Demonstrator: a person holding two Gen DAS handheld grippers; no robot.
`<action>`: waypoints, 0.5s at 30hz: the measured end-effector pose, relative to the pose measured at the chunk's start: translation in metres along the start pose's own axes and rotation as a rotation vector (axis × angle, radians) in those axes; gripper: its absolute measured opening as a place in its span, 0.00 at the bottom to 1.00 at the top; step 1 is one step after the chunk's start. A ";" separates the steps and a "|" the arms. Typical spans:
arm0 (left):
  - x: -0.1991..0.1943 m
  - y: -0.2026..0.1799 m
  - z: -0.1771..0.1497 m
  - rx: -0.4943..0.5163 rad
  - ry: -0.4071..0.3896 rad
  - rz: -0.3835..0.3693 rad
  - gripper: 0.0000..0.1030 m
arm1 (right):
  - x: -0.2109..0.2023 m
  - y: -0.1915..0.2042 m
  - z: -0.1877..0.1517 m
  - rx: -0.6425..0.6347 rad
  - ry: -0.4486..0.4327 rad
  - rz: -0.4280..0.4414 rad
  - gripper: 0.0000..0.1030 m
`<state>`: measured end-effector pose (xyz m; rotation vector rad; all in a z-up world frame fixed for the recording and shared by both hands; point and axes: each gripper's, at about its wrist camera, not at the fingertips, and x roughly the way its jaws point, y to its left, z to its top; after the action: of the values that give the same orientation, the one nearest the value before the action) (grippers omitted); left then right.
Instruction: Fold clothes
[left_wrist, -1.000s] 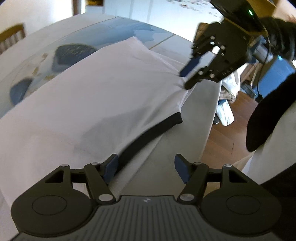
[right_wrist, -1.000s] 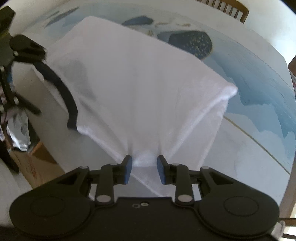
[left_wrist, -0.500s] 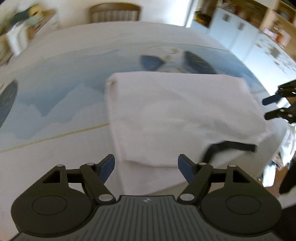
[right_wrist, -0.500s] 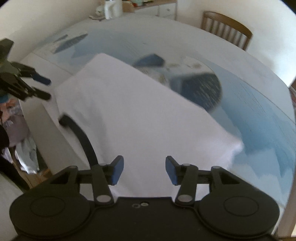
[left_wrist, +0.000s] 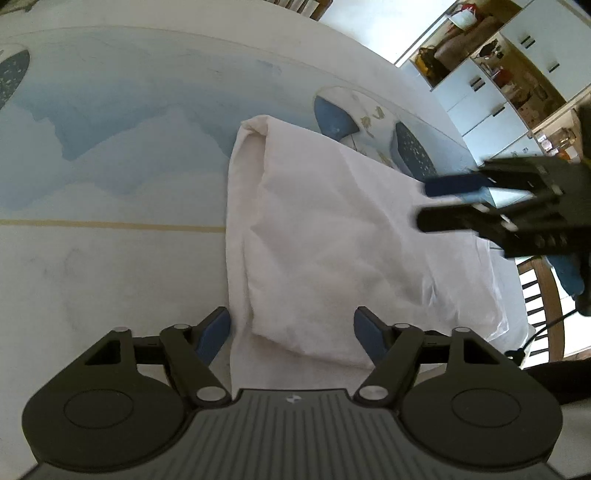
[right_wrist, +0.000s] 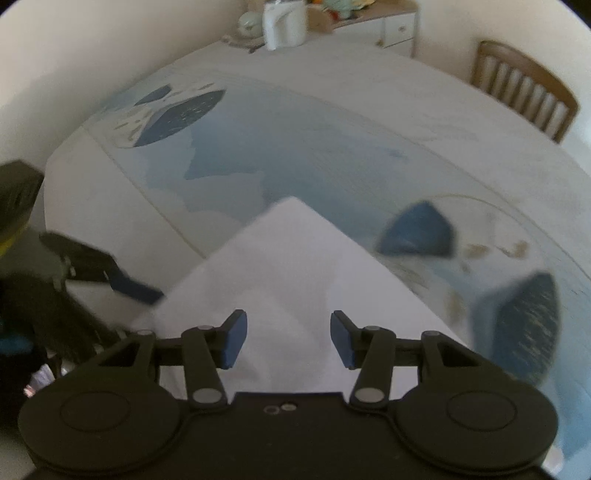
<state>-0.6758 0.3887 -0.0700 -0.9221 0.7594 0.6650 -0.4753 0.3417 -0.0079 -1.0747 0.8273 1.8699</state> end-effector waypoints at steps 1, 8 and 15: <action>0.001 -0.003 -0.001 0.010 -0.006 0.004 0.56 | 0.008 0.005 0.008 0.003 0.017 0.007 1.00; 0.003 -0.025 -0.002 0.116 -0.058 -0.043 0.56 | 0.065 0.030 0.061 0.113 0.146 0.032 1.00; 0.009 -0.025 0.002 0.119 -0.077 -0.073 0.56 | 0.100 0.057 0.063 0.053 0.273 -0.078 1.00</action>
<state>-0.6509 0.3804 -0.0652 -0.8079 0.6864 0.5816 -0.5799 0.3995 -0.0631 -1.3286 0.9693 1.6494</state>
